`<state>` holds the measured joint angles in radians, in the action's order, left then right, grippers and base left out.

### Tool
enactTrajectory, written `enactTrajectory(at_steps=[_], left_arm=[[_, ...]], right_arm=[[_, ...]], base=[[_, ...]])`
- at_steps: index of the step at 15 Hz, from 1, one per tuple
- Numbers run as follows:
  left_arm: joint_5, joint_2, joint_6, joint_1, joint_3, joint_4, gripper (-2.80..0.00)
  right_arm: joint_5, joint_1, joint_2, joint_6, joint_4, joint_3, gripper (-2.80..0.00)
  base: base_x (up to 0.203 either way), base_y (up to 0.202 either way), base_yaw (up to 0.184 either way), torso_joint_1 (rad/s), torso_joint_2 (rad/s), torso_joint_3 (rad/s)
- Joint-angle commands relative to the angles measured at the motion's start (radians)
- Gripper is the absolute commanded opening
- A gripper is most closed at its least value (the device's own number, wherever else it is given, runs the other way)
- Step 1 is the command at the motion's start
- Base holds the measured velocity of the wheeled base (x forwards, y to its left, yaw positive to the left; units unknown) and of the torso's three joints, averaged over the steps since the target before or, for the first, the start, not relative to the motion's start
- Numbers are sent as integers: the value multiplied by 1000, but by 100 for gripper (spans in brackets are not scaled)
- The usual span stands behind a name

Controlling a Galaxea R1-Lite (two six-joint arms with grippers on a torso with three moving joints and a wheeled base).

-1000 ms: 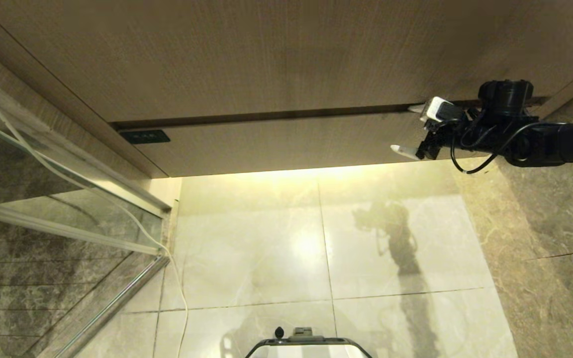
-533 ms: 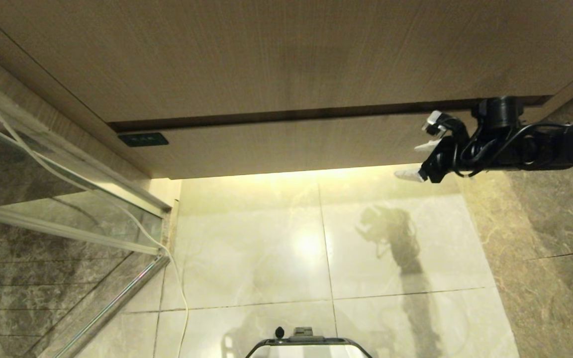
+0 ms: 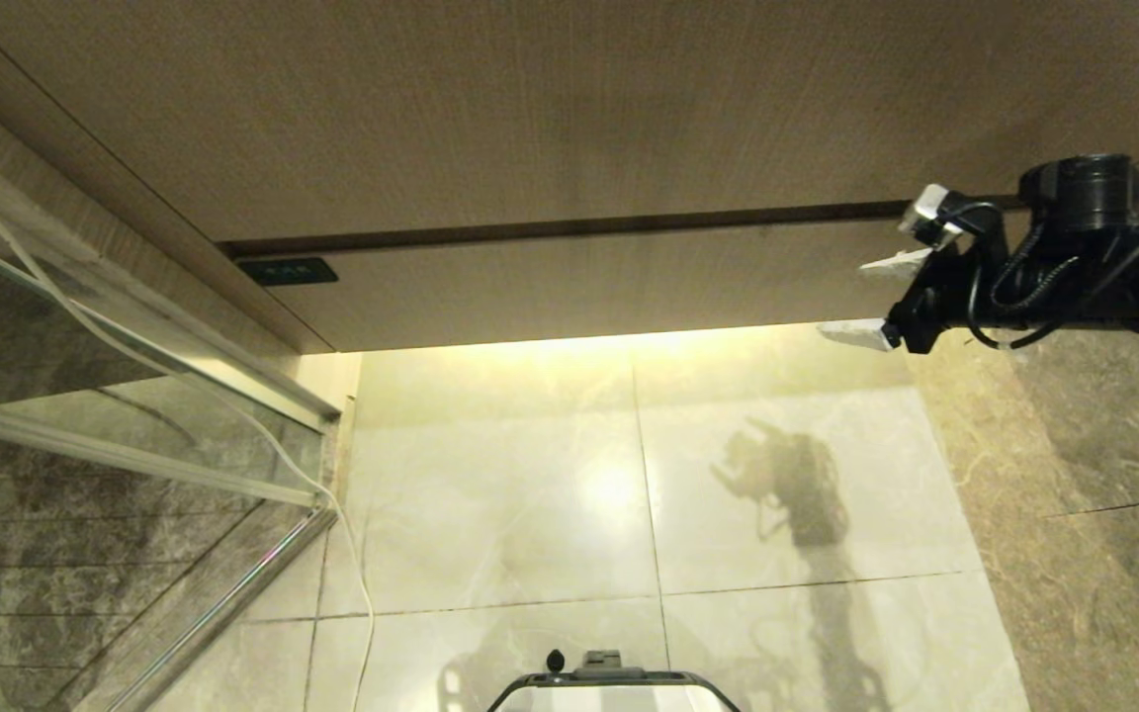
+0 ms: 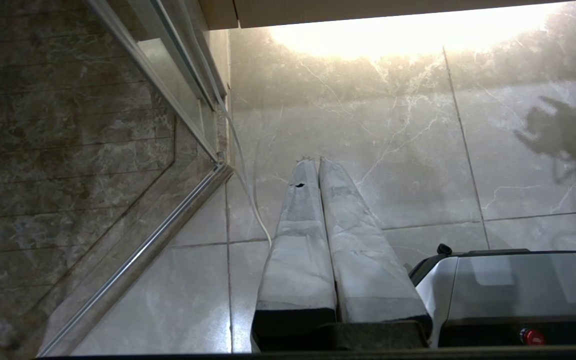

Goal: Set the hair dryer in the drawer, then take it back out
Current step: Pull open the drawer

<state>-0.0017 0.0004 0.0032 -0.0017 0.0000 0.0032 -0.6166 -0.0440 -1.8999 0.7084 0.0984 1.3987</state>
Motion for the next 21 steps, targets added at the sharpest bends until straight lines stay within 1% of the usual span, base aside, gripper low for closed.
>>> enactTrajectory(at_steps=[1, 3, 4, 5, 6, 7, 12, 19, 20, 21], left_arm=[[0, 0, 0, 0, 2, 0, -280], [0, 0, 0, 0, 1, 0, -280], [0, 0, 0, 0, 2, 0, -280], [0, 0, 0, 0, 0, 0, -280], [0, 0, 0, 0, 1, 0, -280], [0, 0, 0, 0, 1, 0, -280], [0, 0, 0, 0, 0, 0, -280], [0, 0, 0, 0, 0, 0, -280], [0, 0, 0, 0, 1, 0, -280], [0, 0, 0, 0, 1, 0, -280]], right_arm=[[-33, -16, 97, 114, 116, -125, 0], [-162, -20, 89, 219, 167, -135, 0], [-192, -18, 66, 265, 176, -126, 0], [-218, -18, 50, 293, 182, -116, 0], [-246, -17, 34, 301, 184, -105, 0], [-257, -16, 18, 304, 185, -97, 0], [-258, -16, -79, 307, 233, -12, 0], [-249, -17, -193, 301, 235, 144, 0], [-240, -17, -206, 304, 235, 167, 0], [-210, -17, -217, 304, 247, 178, 0]], base=[[0, 0, 0, 0, 0, 0], [0, 0, 0, 0, 0, 0], [0, 0, 0, 0, 0, 0], [0, 0, 0, 0, 0, 0], [0, 0, 0, 0, 0, 0], [0, 0, 0, 0, 0, 0], [0, 0, 0, 0, 0, 0], [0, 0, 0, 0, 0, 0], [0, 0, 0, 0, 0, 0], [0, 0, 0, 0, 0, 0]])
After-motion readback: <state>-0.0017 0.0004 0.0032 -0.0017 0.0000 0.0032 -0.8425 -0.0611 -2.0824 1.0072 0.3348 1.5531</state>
